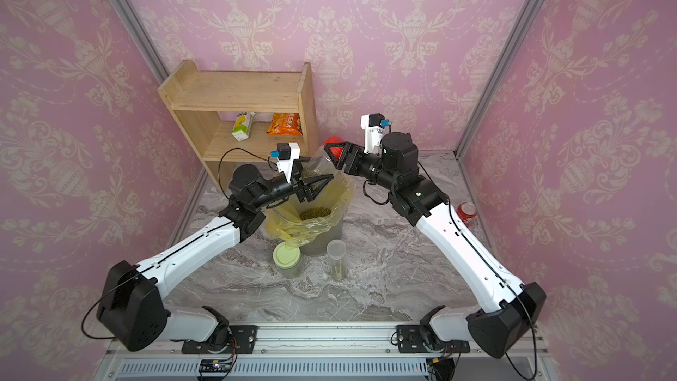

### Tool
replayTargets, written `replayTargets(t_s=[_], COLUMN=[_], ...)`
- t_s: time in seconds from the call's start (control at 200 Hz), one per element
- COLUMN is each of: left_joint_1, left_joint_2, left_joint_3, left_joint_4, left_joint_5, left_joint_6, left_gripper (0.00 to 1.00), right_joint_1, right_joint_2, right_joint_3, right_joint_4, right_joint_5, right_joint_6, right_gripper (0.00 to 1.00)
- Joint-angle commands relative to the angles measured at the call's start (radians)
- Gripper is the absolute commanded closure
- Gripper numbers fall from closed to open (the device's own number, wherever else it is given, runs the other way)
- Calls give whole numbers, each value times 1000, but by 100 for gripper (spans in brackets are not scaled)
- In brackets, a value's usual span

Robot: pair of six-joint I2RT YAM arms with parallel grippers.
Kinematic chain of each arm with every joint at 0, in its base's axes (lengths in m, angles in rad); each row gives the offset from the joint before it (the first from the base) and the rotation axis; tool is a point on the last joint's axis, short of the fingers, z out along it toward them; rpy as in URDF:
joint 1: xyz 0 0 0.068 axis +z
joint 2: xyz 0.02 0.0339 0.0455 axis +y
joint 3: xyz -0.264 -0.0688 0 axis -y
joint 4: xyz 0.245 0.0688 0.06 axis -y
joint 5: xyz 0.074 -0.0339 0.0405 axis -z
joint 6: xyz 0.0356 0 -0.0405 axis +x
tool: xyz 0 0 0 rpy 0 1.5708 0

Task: Empty moldy mung beans from jars
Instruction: Pick up the jar from the center of the board, then unscrew the lid from the jar.

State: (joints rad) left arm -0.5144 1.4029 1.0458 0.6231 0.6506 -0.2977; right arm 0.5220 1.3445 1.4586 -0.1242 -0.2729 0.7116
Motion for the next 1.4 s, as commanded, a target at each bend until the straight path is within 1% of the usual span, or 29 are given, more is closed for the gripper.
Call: replayTargets(t_s=[0.0,0.09,0.135,0.24,0.325,0.385,0.56,0.736,0.751,0.791,0.876,0.956,1.076,1.131,1.396], left_joint_1=[8,17,26,57,82,92,100,112,112,114,123,135,155,162,175], left_joint_2=[-11,-30,-36,-28,-14,-6,4,14,16,20,38,62,113,134,158], left_joint_3=[39,48,52,65,67,72,91,103,104,108,112,112,124,132,141], left_joint_4=[46,-10,-22,20,89,113,66,72,74,80,118,191,338,365,349], left_joint_5=[73,102,125,217,259,275,320,364,372,392,424,460,505,513,533], left_joint_6=[-122,-91,-94,-160,-230,-257,-230,-237,-237,-243,-273,-330,-462,-495,-506], left_gripper=[77,76,75,74,74,74,73,72,72,72,71,71,71,72,72], right_joint_1=[18,18,18,18,18,19,19,18,18,18,19,18,19,19,18], right_joint_2=[-24,-42,-48,-58,-57,-55,-59,-56,-55,-49,-28,-14,-13,-13,-19], right_joint_3=[-56,-88,-100,-126,-134,-135,-142,-116,-113,-104,-75,-59,-54,-48,-31], right_joint_4=[100,149,167,226,252,259,302,302,302,301,282,268,234,217,167], right_joint_5=[-26,-34,-44,-75,-103,-117,-167,-238,-249,-276,-341,-386,-418,-431,-450], right_joint_6=[-31,-46,-51,-55,-55,-56,-74,-109,-136,-152,-178,-202,-259,-276,-357], right_gripper=[41,42,42,42,42,42,42,41,41,41,41,41,41,41,40])
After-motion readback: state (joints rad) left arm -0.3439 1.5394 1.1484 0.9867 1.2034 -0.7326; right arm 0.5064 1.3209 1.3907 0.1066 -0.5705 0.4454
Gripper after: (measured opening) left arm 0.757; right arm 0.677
